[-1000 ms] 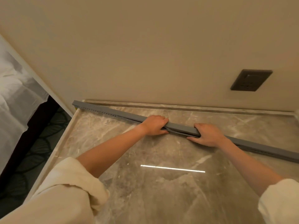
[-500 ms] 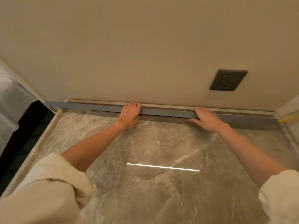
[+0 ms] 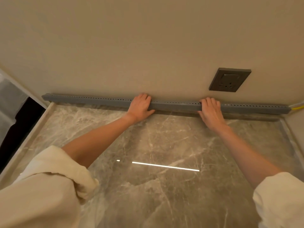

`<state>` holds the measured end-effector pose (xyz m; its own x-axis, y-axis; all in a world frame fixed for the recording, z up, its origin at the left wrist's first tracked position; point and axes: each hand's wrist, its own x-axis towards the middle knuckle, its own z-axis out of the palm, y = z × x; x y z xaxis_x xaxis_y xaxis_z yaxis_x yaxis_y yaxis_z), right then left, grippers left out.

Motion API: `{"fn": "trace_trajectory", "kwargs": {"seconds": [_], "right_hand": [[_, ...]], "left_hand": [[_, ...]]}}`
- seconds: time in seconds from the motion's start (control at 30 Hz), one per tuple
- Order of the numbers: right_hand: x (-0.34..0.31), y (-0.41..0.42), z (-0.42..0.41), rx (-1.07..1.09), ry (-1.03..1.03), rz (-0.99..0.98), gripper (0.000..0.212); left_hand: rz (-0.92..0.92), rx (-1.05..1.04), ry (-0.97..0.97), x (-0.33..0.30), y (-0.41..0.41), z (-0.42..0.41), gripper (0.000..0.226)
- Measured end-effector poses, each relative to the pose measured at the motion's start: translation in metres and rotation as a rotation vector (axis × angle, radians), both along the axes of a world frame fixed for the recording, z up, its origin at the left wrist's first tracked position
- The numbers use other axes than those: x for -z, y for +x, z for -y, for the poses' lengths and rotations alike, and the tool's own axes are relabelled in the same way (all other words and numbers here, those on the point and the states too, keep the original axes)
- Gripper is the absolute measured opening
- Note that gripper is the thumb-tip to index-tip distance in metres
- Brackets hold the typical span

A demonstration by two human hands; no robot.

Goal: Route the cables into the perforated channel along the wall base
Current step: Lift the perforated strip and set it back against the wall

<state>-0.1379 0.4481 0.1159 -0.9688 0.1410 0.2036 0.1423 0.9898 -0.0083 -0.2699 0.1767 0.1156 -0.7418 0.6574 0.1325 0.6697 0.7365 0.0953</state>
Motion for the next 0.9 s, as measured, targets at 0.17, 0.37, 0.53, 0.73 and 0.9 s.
{"fn": "trace_trajectory", "kwargs": {"seconds": [0.17,0.37,0.53,0.73,0.9], "right_hand": [[0.009,0.009,0.000,-0.016,-0.036,0.016,0.041],[0.004,0.031,-0.023,0.098,-0.227,-0.208,0.042],[0.003,0.068,-0.074,0.796,-0.464,-0.605,0.024],[0.001,0.089,-0.138,1.169,-0.945,-0.541,0.064],[0.013,0.102,-0.179,1.083,-1.082,-0.514,0.055]], "left_hand": [[0.076,0.237,-0.004,-0.003,0.022,-0.053,0.041],[0.052,0.159,0.000,0.002,0.041,-0.082,0.026],[0.041,0.012,0.021,0.008,0.053,-0.090,0.023],[0.041,-0.037,0.002,0.015,0.063,-0.091,0.029],[0.024,-0.020,0.014,0.019,0.065,-0.084,0.040]]}}
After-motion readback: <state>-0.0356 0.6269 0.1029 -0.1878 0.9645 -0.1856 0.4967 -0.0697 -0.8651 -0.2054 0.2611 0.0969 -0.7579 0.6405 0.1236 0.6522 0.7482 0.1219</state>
